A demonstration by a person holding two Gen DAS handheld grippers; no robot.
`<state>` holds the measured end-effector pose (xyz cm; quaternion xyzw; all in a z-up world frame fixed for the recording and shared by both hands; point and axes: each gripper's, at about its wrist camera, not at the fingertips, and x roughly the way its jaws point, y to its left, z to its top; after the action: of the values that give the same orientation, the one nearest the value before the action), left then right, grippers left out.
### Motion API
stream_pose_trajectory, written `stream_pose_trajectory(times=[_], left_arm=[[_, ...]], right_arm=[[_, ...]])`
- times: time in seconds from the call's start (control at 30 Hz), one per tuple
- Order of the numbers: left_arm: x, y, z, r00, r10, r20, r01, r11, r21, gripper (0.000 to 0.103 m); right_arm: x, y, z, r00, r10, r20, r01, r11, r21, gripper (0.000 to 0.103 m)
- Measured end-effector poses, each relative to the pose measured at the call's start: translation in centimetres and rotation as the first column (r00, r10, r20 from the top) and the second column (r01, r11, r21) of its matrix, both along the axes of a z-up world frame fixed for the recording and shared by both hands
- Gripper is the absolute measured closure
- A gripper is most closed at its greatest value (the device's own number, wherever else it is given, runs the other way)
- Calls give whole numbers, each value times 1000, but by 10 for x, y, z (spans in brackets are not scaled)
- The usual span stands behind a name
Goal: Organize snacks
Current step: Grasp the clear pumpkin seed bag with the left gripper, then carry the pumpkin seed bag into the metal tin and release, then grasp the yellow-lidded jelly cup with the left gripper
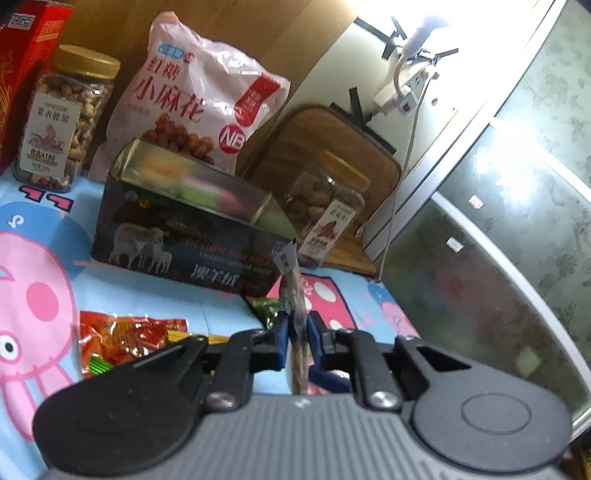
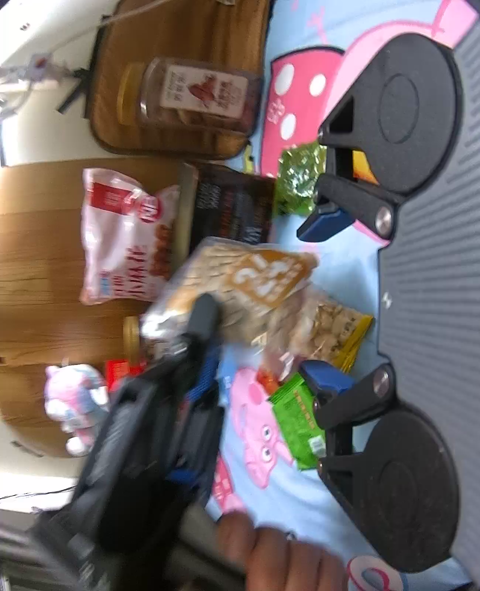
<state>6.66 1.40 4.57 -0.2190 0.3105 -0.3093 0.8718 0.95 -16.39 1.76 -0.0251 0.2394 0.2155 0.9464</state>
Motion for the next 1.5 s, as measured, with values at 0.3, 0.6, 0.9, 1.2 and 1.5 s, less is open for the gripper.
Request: stream_pose_trajectory(times=[0.3, 0.6, 0.9, 1.2, 1.5], left_arm=[[1, 9, 11, 999, -7, 34, 8, 999, -32, 91], [68, 15, 56, 990, 38, 139, -35, 999, -28, 86], [119, 32, 16, 964, 267, -8, -265, 958, 107, 70], [67, 32, 17, 977, 212, 18, -213, 975, 64, 68], [38, -61, -6, 972, -204, -121, 209, 977, 33, 57]], right_arm=[[26, 0, 3, 999, -17, -32, 19, 999, 37, 69], [73, 0, 49, 987, -110, 114, 101, 992, 81, 68], [83, -23, 44, 973, -213, 84, 206, 975, 87, 66], [13, -103, 29, 954, -285, -89, 298, 930, 214, 53], [-16, -81, 3, 975, -200, -101, 203, 979, 26, 38]])
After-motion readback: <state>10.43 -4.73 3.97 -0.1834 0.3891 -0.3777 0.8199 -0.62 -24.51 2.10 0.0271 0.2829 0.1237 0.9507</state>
